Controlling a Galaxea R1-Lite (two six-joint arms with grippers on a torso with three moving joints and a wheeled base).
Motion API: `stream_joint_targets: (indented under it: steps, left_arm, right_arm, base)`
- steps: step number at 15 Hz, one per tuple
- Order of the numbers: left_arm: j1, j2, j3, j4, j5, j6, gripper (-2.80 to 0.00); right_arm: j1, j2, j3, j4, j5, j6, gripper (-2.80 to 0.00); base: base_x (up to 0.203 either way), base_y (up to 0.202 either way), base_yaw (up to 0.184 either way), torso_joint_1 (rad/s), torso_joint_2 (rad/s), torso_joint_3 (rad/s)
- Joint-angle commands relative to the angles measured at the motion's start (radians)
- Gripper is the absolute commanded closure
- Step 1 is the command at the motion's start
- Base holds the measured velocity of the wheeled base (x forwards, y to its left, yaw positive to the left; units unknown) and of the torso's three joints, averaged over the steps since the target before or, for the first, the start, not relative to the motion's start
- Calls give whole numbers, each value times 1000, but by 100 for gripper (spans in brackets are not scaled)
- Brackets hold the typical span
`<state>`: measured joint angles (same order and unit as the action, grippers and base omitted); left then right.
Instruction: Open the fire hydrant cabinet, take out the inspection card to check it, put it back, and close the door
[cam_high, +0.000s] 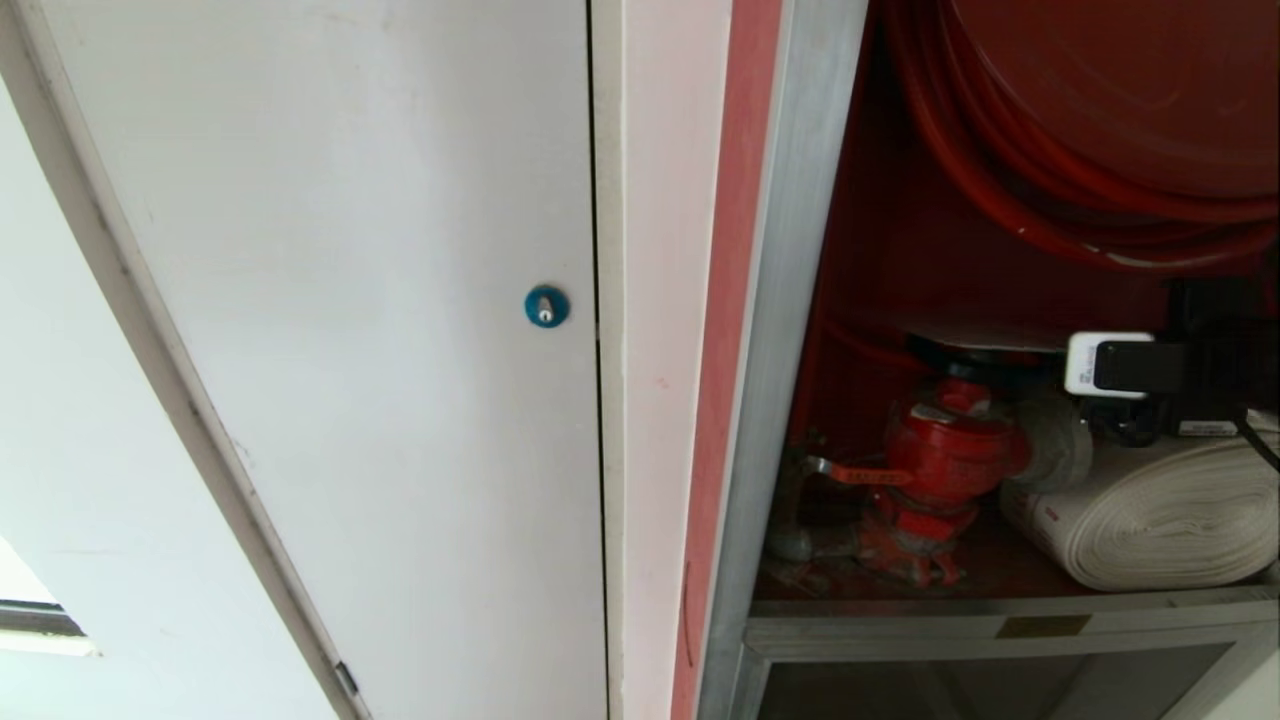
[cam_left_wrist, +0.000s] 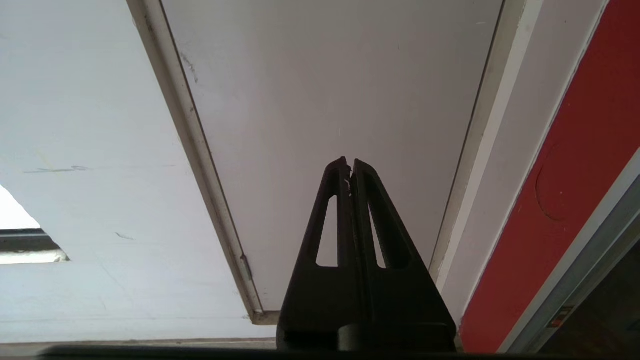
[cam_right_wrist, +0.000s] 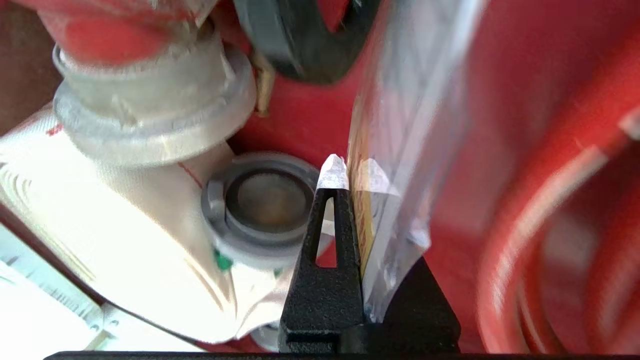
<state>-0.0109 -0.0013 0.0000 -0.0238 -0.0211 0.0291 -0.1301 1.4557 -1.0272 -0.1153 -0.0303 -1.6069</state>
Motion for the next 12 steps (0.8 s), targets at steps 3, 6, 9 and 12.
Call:
stream_joint_targets:
  steps: [3, 6, 9, 12]
  left_arm:
    - [0, 1, 14, -1, 0, 0, 0]
    - [0, 1, 14, -1, 0, 0, 0]
    - [0, 1, 12, -1, 0, 0, 0]
    - [0, 1, 14, -1, 0, 0, 0]
  right_arm:
    - [-24, -147, 63, 11, 59, 13, 0]
    - [-28, -252, 78, 107, 106, 71, 0]
    - [-28, -348, 77, 195, 153, 154, 0]
    - [-28, -440, 60, 337, 203, 299, 0]
  base:
    - [0, 0, 0, 0, 0, 0]
    - [0, 0, 0, 0, 0, 0]
    - [0, 0, 0, 0, 0, 0]
    - [0, 0, 0, 0, 0, 0]
